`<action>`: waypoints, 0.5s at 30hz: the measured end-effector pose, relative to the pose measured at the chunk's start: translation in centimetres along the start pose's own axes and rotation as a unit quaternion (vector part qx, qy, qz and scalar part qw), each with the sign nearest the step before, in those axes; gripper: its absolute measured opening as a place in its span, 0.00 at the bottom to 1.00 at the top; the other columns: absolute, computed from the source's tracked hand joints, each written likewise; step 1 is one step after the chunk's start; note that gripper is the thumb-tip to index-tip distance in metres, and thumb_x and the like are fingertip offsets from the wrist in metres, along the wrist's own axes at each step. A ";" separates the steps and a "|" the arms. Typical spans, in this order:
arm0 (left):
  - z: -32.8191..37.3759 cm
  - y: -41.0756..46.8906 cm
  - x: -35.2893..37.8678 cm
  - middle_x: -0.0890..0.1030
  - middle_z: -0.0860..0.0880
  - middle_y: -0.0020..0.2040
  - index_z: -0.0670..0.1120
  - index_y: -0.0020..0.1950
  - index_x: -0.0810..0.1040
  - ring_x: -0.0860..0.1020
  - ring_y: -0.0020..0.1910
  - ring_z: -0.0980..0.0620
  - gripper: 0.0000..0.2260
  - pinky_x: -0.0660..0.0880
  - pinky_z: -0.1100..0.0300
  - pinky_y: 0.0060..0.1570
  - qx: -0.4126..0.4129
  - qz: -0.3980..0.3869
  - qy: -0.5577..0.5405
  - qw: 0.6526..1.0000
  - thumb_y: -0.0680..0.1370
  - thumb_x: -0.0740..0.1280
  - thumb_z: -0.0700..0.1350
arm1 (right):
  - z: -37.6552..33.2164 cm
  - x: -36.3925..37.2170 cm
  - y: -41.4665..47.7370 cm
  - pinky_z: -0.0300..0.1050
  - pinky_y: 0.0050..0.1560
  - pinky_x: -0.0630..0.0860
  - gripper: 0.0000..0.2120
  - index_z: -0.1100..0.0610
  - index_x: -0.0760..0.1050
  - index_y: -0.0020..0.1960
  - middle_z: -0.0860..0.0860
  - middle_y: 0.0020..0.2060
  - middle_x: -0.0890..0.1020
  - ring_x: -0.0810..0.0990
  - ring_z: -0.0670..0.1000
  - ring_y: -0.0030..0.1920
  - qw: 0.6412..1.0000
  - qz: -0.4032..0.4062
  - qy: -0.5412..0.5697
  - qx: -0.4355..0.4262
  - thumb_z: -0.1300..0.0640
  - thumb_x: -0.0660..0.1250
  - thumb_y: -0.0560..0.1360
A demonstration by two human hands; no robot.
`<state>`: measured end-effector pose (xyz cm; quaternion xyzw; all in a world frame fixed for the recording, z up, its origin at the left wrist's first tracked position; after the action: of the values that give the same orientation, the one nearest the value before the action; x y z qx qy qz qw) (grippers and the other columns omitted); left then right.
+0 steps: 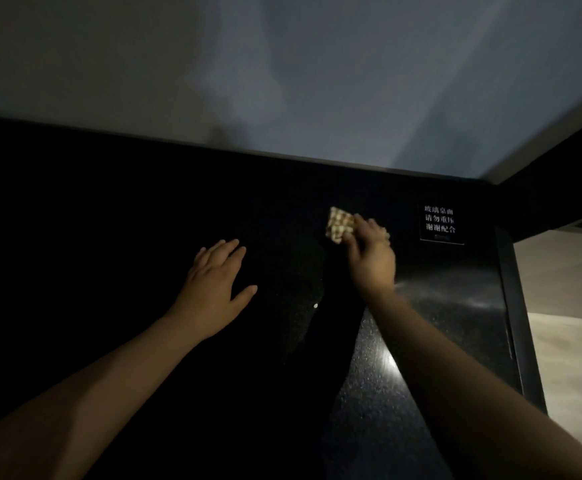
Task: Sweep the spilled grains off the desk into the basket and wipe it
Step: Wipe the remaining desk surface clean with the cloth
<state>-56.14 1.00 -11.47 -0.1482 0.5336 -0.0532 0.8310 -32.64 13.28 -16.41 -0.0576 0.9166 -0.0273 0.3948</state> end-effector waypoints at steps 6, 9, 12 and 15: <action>-1.0 -3.1 0.4 0.51 0.49 0.78 0.46 0.77 0.54 0.47 0.77 0.51 0.30 0.45 0.51 0.76 -0.028 -0.001 -0.006 1.000 0.79 0.60 0.56 | -0.8 0.8 -10.9 0.42 0.72 0.60 0.13 0.52 0.79 0.61 0.44 0.66 0.75 0.65 0.45 0.72 0.988 -0.102 0.047 -0.102 0.55 0.67 0.77; -0.7 -4.8 0.6 0.51 0.49 0.78 0.46 0.77 0.54 0.46 0.77 0.51 0.30 0.45 0.52 0.76 -0.041 0.000 -0.002 0.999 0.80 0.59 0.56 | -1.2 -1.0 -12.8 0.41 0.62 0.71 0.10 0.50 0.82 0.55 0.32 0.54 0.77 0.74 0.46 0.61 0.982 -0.110 0.043 -0.146 0.58 0.70 0.74; -0.1 -6.6 1.2 0.52 0.48 0.78 0.46 0.77 0.55 0.47 0.77 0.51 0.29 0.45 0.52 0.76 -0.046 0.009 -0.011 0.999 0.80 0.59 0.55 | -1.7 -1.8 -11.7 0.33 0.53 0.70 0.11 0.51 0.82 0.56 0.41 0.52 0.81 0.73 0.46 0.55 0.986 -0.037 0.032 -0.157 0.58 0.71 0.74; 0.6 -8.6 2.2 0.53 0.48 0.78 0.46 0.77 0.56 0.47 0.77 0.50 0.29 0.45 0.51 0.76 -0.054 0.025 -0.012 0.998 0.80 0.59 0.55 | -1.5 0.1 -11.3 0.31 0.55 0.65 0.12 0.51 0.81 0.59 0.46 0.59 0.79 0.71 0.46 0.58 0.984 -0.091 -0.005 -0.156 0.54 0.69 0.76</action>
<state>-54.00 -7.65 -10.56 -0.1798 0.5293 -0.0020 0.8291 -32.90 2.09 -14.38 -0.2020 0.8984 0.0805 0.3815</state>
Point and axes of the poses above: each hand's wrist, its own y-axis towards the middle knuckle, its own x-axis out of the palm, z = x × y, the point moved 1 cm from there along y, towards the middle knuckle
